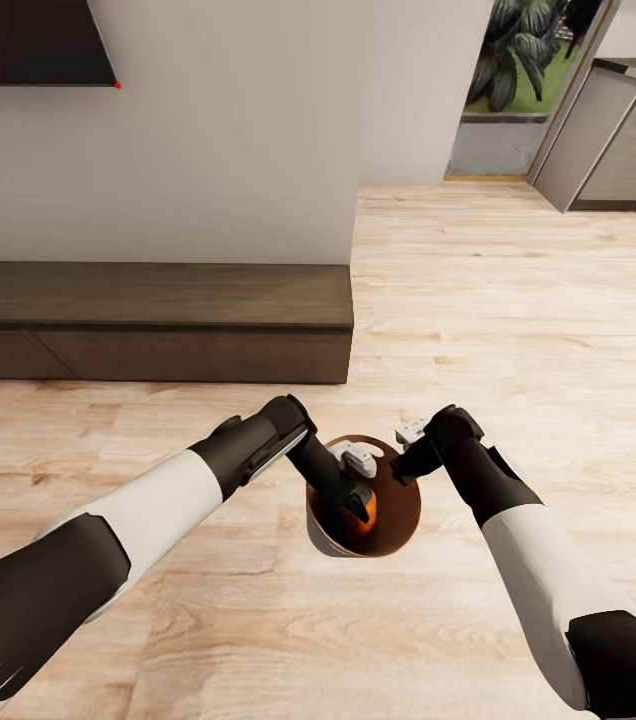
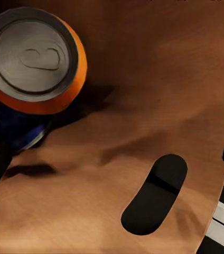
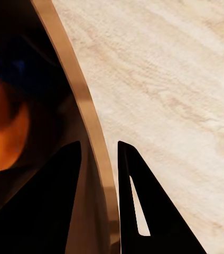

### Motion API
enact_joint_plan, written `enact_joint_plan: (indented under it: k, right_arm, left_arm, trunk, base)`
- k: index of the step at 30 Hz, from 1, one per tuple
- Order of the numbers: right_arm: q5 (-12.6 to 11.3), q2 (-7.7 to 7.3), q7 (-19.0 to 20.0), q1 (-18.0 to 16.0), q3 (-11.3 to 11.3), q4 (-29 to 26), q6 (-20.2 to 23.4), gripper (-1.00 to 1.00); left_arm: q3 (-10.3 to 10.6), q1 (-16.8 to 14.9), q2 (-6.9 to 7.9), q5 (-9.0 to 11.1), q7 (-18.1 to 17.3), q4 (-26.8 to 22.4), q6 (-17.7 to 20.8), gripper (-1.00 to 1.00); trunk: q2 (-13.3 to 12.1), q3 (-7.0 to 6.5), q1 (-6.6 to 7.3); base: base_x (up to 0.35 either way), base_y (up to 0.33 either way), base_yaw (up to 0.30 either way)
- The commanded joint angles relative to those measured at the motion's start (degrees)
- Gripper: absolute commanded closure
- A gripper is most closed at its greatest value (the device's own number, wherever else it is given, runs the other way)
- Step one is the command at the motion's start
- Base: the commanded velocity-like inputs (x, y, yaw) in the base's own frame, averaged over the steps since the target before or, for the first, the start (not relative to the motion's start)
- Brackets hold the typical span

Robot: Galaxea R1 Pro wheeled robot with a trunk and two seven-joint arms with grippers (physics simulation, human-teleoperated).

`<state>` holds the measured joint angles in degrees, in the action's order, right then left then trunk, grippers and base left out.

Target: Put the three can of soda from the living room inside the tash can in the kitchen.

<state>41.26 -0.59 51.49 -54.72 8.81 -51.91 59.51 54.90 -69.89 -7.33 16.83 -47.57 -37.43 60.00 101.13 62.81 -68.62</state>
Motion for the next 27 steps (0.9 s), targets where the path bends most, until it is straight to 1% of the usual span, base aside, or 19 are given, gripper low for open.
enact_joint_plan:
  k: [1,6,8,9,11,12,14,15,16,17,18,19,20,21,22,23,25,26,27]
  right_arm:
    - [-0.8,-0.06,0.4,0.0,-0.1,0.0,0.5,1.00]
    - [-0.9,-0.10,0.4,0.0,-0.1,0.0,0.5,1.00]
    - [-0.9,-0.11,0.4,0.0,-0.2,0.0,0.5,1.00]
    - [-0.9,-0.11,0.4,0.0,-0.2,0.1,0.5,1.00]
    - [-1.0,-0.11,0.4,0.0,-0.2,0.1,0.5,1.00]
    - [-1.0,-0.11,0.4,0.0,-0.2,0.1,0.5,1.00]
    - [-1.0,-0.11,0.4,0.0,-0.3,0.1,0.5,1.00]
    - [-1.1,-0.11,0.4,0.0,-0.3,0.1,0.5,1.00]
    - [-1.1,-0.11,0.4,0.0,-0.3,0.1,0.5,1.00]
    - [-1.1,-0.19,0.4,0.0,-0.3,0.1,0.5,1.00]
    - [-1.1,-0.23,0.4,0.0,-0.3,0.1,0.5,1.00]
    - [-1.1,-0.28,0.4,0.0,-0.3,0.1,0.5,1.00]
    - [-1.1,-0.30,0.4,0.0,-0.3,0.1,0.5,1.00]
    - [-1.1,-0.33,0.4,0.0,-0.4,0.1,0.5,1.00]
    - [-1.1,-0.34,0.4,0.0,-0.4,0.1,0.5,1.00]
    - [-1.1,-0.35,0.4,0.0,-0.4,0.1,0.5,1.00]
    - [-1.1,-0.36,0.4,0.0,-0.4,0.1,0.5,1.00]
    - [-1.1,-0.42,0.4,0.0,-0.4,0.1,0.5,1.00]
    - [-1.1,-0.53,0.5,0.0,-0.5,0.1,0.5,1.00]
  left_arm:
    - [0.2,0.0,0.16,-2.1,0.1,0.0,0.0,-1.00]
    - [0.2,0.0,0.71,-2.1,-0.1,-2.5,0.0,-1.00]
    - [0.1,0.0,0.82,-2.0,-0.3,-5.2,0.0,-1.00]
    - [-0.1,0.0,1.09,-1.9,-0.4,-7.3,0.0,-1.00]
    - [-0.3,0.3,2.63,-1.8,-0.6,-10.5,0.0,-1.00]
    - [-0.5,0.6,4.28,-1.6,-0.7,-13.0,0.0,-1.00]
    - [-1.7,0.9,8.55,-1.1,-1.2,-18.7,0.0,-1.00]
    - [-3.3,1.4,10.90,-0.8,-2.0,-21.8,0.0,-1.00]
    - [-4.5,1.7,11.99,-0.7,-2.5,-23.2,0.0,-1.00]
    - [-9.3,3.2,14.96,-0.5,-4.2,-27.4,0.0,-1.00]
    - [-11.2,3.8,15.86,-0.4,-4.7,-28.7,0.0,-1.00]
    - [-15.0,5.0,17.44,-0.4,-5.4,-31.0,0.0,-1.00]
    - [-16.9,5.6,18.16,-0.4,-5.7,-32.0,-0.4,-1.00]
    - [-20.1,6.7,19.44,-0.4,-6.4,-33.4,-1.1,-1.00]
    - [-21.5,7.2,20.02,-0.3,-6.8,-33.9,-1.4,-1.00]
    - [-23.9,7.9,21.21,-0.3,-8.2,-34.7,-2.2,-1.00]
    - [-26.1,8.4,22.71,-0.3,-10.2,-35.2,-3.2,-1.00]
    - [-29.9,8.9,25.09,-0.3,-13.8,-35.3,-5.4,-1.00]
    - [-34.3,10.2,26.63,-0.4,-16.7,-35.3,-8.1,-1.00]
  trunk:
    - [0.0,0.00,0.00]
    - [0.0,0.00,0.00]
    - [0.0,0.00,0.00]
    - [0.0,0.00,0.00]
    - [0.0,0.00,0.00]
    - [0.0,0.00,0.00]
    - [0.0,0.00,0.00]
    - [0.0,0.00,0.00]
    - [0.0,0.00,0.00]
    - [0.0,0.00,0.00]
    - [0.0,0.00,0.00]
    - [0.0,0.00,0.00]
    - [0.0,0.00,0.00]
    - [0.0,0.00,0.00]
    - [0.0,0.00,0.00]
    - [0.0,0.00,0.00]
    - [0.0,0.00,0.00]
    - [0.0,0.00,0.00]
    - [0.0,0.00,0.00]
  base:
    - [0.000,0.000,0.000]
    - [0.000,0.000,0.000]
    - [0.000,0.000,0.000]
    - [0.000,0.000,0.000]
    - [0.000,0.000,0.000]
    - [0.000,0.000,0.000]
    - [0.000,0.000,0.000]
    - [0.000,0.000,0.000]
    - [0.000,0.000,0.000]
    - [0.000,0.000,0.000]
    - [0.000,0.000,0.000]
    - [0.000,0.000,0.000]
    - [0.000,0.000,0.000]
    - [0.000,0.000,0.000]
    - [0.000,0.000,0.000]
    - [0.000,0.000,0.000]
    - [0.000,0.000,0.000]
    - [0.000,0.000,0.000]
    - [0.000,0.000,0.000]
